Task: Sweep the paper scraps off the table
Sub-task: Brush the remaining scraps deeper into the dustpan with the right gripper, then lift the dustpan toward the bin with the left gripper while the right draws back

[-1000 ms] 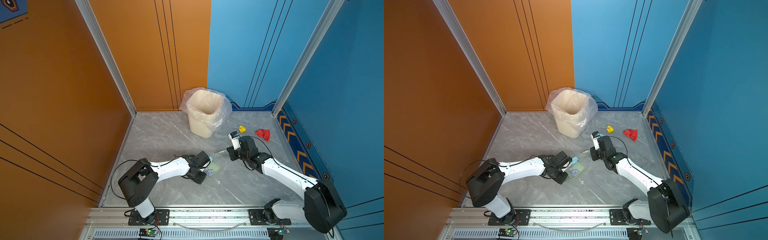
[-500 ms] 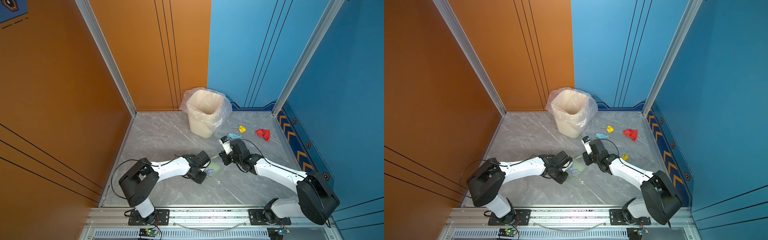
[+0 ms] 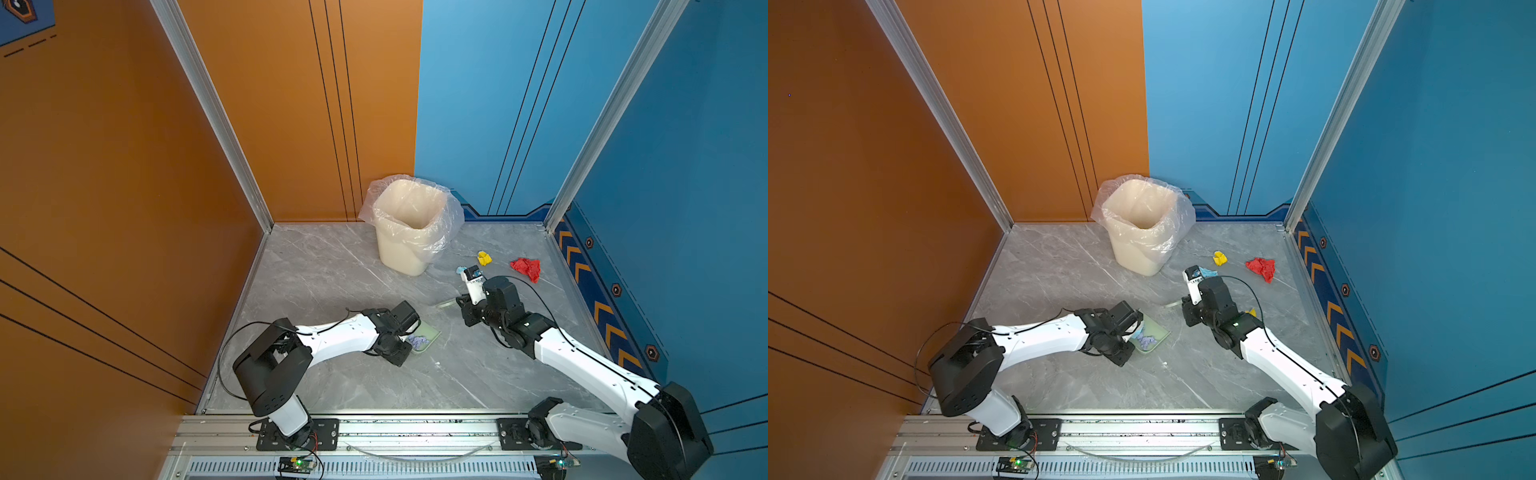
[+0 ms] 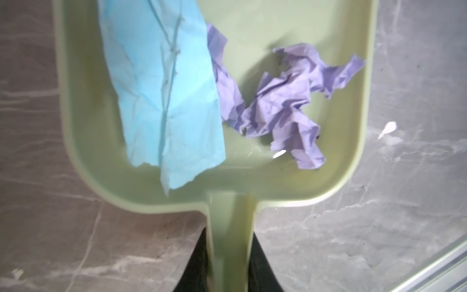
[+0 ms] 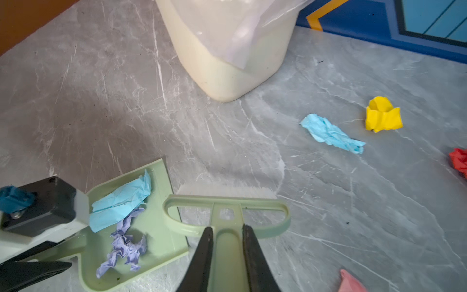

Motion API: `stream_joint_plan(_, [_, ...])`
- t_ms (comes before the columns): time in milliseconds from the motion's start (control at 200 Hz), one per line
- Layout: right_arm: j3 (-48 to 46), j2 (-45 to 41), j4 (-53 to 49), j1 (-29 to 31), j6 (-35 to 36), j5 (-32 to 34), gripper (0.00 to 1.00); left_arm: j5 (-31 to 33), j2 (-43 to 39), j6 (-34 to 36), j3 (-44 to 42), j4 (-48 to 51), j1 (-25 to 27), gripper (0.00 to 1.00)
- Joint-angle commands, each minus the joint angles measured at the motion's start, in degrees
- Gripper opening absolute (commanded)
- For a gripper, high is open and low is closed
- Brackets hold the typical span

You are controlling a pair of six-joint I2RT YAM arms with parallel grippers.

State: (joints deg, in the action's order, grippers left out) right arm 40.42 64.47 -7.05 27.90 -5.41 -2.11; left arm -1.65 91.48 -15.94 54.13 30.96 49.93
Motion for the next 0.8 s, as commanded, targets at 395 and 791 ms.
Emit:
stream_joint_plan(395, [6.5,-0.6,-11.9,-5.4,-3.1,-9.8,0.00,7.1,-9.3,3.2,13.7,21.1,-2.6,0.00])
stream_joint_plan(791, [4.4,0.4,-10.3,-7.8,-2.5,-12.7,0.00,13.8,-10.6,10.3,26.2,32.6,-6.3,0.00])
